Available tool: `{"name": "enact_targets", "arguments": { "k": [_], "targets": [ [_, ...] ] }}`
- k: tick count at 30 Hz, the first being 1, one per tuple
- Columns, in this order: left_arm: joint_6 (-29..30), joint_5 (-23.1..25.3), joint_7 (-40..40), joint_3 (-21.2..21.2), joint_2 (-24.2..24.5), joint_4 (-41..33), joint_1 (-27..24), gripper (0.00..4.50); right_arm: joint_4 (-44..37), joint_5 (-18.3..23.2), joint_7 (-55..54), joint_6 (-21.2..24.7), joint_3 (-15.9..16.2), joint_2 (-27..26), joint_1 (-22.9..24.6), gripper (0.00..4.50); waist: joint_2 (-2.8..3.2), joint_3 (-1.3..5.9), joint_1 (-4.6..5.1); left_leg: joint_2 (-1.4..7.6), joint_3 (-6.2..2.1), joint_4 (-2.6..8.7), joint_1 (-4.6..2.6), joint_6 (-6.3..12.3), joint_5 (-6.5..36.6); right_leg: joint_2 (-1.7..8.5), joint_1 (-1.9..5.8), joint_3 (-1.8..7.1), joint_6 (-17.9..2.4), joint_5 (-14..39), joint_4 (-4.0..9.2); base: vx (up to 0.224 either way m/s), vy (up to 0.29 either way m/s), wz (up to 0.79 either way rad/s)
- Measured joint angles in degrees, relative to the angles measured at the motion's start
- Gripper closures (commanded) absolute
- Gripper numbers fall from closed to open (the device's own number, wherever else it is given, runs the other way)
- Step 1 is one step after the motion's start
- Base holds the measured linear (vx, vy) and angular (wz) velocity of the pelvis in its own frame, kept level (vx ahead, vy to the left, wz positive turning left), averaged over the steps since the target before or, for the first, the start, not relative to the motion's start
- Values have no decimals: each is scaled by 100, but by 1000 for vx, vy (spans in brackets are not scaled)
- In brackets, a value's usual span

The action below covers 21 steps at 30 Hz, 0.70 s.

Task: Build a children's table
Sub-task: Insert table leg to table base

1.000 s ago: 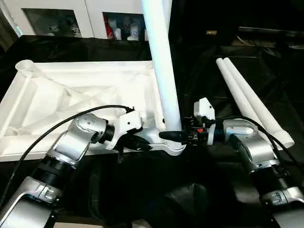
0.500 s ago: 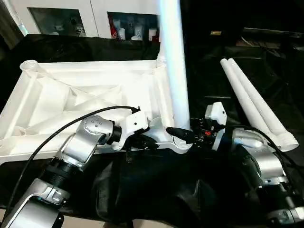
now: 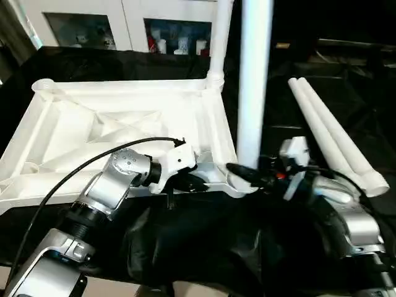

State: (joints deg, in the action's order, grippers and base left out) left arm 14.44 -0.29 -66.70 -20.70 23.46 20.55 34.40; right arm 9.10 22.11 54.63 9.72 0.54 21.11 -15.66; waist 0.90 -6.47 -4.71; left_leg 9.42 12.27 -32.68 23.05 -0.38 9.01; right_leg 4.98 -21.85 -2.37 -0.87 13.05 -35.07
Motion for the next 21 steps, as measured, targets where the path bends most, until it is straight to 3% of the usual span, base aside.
{"name": "enact_targets", "arguments": {
  "k": [7, 8, 9, 16, 21],
  "targets": [
    [-145, -22, 137, 133, -145, 232, 27, 450, -1, 91, -339, 159, -184, -66, -47, 260, 59, 36, 61, 2, 0, -19, 4, 7, -6, 0, -5, 1, 0, -24, -12, 0, 0, 0],
    [-136, -64, 138, 174, -167, 234, 35, 405, -26, 117, -372, 206, -198, -82, -81, 260, 60, 36, 64, 4, 0, -26, 8, 8, -6, 0, -9, 0, 0, -24, -16, 0, 0, 0],
    [-126, -114, 135, 187, -169, 234, 51, 393, -68, 135, -390, 245, -207, -84, -92, 260, 60, 35, 65, 5, 0, -30, 12, 9, -7, 0, -10, -1, 0, -24, -18, 0, 0, 0],
    [466, -1126, 362, 1231, -336, -397, 842, 350, -410, 119, -612, 700, 11, -204, -83, 260, 87, 53, -16, 11, -1, -62, 29, 18, -5, 0, -12, -6, 0, -24, -25, 0, 0, 0],
    [979, -1024, 1326, 1522, -624, -192, 1119, 347, -450, -88, -958, 852, 169, -294, -163, 260, 90, 55, -26, 13, -2, -94, 29, 17, -5, 2, -11, -2, 0, -25, -53, 0, 0, 0]
  ]
}}
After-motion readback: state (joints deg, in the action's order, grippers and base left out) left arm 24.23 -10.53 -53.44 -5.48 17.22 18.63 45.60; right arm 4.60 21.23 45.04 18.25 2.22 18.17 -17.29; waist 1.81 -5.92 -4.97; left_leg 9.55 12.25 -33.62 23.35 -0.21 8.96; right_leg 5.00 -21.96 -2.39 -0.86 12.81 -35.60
